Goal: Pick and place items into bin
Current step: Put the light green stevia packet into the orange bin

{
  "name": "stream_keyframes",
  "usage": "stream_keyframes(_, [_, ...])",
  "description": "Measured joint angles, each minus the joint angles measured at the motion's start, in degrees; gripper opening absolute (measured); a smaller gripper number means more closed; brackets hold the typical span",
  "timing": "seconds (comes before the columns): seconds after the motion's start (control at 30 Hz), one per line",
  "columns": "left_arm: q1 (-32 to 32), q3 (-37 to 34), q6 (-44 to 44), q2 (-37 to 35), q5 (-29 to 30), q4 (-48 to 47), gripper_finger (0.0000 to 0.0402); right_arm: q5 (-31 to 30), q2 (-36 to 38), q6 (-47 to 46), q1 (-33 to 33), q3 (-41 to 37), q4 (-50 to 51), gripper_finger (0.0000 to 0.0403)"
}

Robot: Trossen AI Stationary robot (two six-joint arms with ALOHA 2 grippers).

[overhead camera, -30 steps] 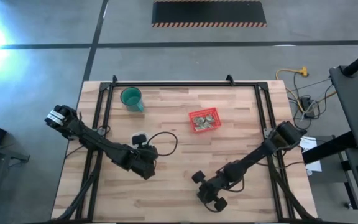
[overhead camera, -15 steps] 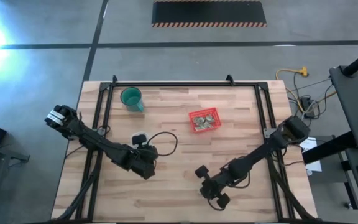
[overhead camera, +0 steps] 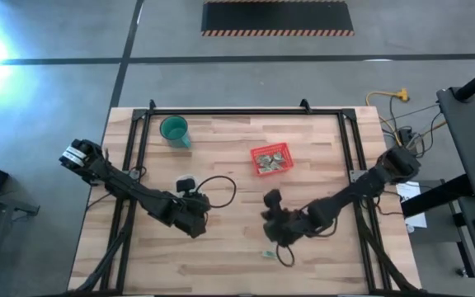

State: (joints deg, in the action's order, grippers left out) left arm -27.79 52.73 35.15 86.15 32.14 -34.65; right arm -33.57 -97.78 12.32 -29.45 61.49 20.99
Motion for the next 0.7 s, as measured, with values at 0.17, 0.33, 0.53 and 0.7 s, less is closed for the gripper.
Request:
stream_keyframes(0.17, [0.0, 0.0, 0.0, 0.0, 0.0, 0.0, 0.0132, -6.3, 0.2, 3.2, 5.3, 0.0, 0.4, 0.0009])
stream_keyframes(0.33, [0.0, 0.0, 0.0, 0.0, 0.0, 0.0, 0.0132, -6.4, 0.2, 2.9, 12.6, -0.2, 3.7, 0.0009])
stream_keyframes(0.53, [0.0, 0.0, 0.0, 0.0, 0.0, 0.0, 0.0132, -6.5, 0.2, 3.1, 22.0, -2.0, 4.6, 0.0009])
stream_keyframes(0.7, [0.0, 0.0, -0.1, 0.0, 0.0, 0.0, 0.0132, -6.5, 0.2, 2.9, 28.3, -3.2, 4.5, 0.0009])
